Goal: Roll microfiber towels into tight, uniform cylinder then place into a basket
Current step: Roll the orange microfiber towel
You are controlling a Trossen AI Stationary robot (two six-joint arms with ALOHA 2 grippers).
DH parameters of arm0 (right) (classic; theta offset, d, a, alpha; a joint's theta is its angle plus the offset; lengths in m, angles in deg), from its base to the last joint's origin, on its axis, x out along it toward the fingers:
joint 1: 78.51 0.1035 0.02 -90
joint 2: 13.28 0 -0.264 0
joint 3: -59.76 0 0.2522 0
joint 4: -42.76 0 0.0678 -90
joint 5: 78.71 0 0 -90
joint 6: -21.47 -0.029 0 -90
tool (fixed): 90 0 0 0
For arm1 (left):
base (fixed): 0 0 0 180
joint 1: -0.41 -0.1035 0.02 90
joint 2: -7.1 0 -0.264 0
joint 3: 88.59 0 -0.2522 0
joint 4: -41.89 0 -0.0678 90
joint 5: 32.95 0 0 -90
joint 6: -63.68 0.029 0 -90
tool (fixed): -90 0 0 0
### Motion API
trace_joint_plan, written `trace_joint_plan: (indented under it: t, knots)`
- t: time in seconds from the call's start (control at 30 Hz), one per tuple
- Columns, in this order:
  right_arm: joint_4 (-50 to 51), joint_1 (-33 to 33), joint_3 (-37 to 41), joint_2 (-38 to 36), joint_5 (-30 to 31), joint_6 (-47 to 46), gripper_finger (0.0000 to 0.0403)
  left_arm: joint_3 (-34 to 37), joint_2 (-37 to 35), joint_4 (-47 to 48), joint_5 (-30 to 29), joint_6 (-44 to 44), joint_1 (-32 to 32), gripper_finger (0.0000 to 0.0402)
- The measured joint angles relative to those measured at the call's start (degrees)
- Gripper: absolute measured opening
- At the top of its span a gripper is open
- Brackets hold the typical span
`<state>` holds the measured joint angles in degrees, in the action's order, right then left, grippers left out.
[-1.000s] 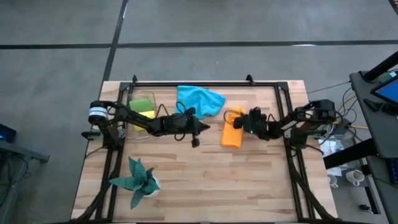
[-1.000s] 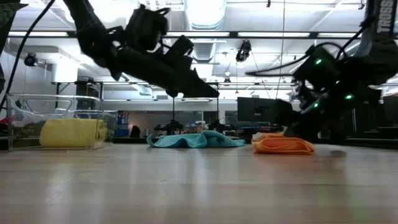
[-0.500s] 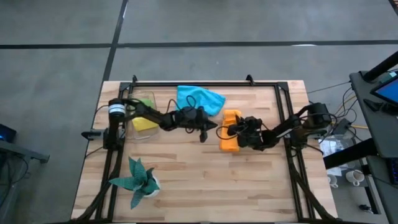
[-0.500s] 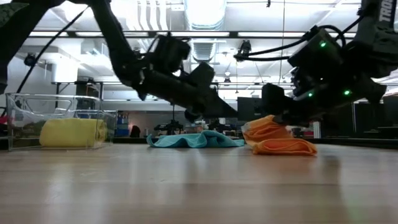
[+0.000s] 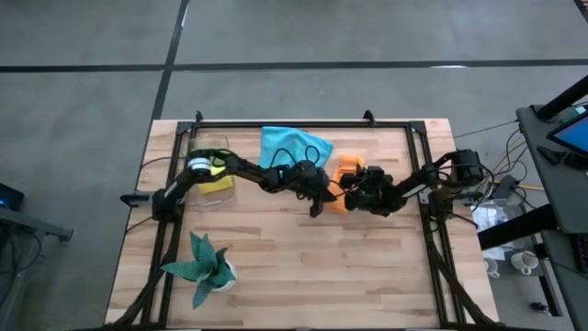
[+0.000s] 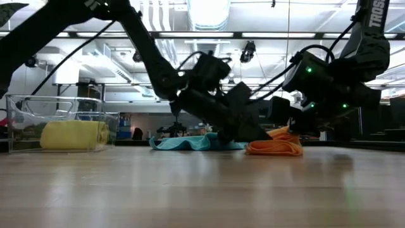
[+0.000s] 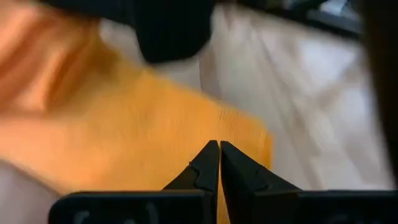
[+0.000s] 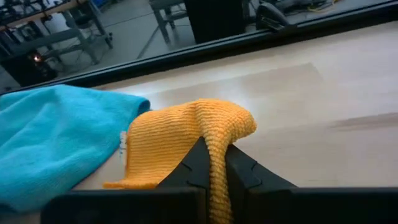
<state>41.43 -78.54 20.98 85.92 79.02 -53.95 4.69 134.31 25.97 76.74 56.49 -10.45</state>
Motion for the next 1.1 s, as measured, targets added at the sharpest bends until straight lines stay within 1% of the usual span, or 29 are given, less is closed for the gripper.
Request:
trace_joint_plan:
  t: [0.2, 0.37, 0.47, 0.57, 0.63, 0.77, 0.87, 0.93, 1.03, 1.1]
  knots:
    - [1.34, -1.15, 0.02, 0.04, -1.11, 0.29, 0.0011, -3.22, 4.04, -0.5, -1.8, -1.51, 0.1, 0.0]
    - [2.63, -2.97, 0.04, -0.07, -5.26, 0.24, 0.0014, -2.91, 4.1, 0.71, -1.97, -1.04, 0.1, 0.0]
    - [2.55, -3.39, 0.02, -0.21, -6.39, 0.55, 0.0027, -2.87, 3.9, 1.34, -1.97, -1.21, 0.1, 0.0]
    - [2.53, -3.69, 0.02, -0.39, -8.05, 2.28, 0.0055, -3.03, 3.9, 1.65, -1.97, -1.29, 0.1, 0.0]
    - [2.54, -3.88, 0.02, -0.49, -9.47, 2.27, 0.0081, -3.05, 3.9, 1.69, -1.97, -1.3, 0.1, 0.0]
    - [2.68, -4.0, 0.04, -1.84, -8.94, 3.33, 0.0141, -2.98, 3.9, 1.71, -1.97, -1.3, 0.1, 0.0]
    - [3.16, -4.06, 0.07, -4.46, -7.92, 8.25, 0.0179, -2.96, 3.9, 1.97, -1.97, -1.28, 0.1, 0.0]
    - [3.18, -4.05, 0.07, -7.1, -8.16, 12.49, 0.0197, -2.9, 3.9, 2.01, -1.97, -1.28, 0.1, 0.0]
    - [3.49, -4.04, 0.07, -11.94, -9.97, 19.71, 0.0209, -2.92, 3.9, 2.08, -1.97, -1.3, 0.1, 0.0]
    - [5.57, -4.05, -0.07, -16.0, -11.2, 24.53, 0.021, -2.92, 3.9, 2.07, -1.97, -1.3, 0.1, 0.0]
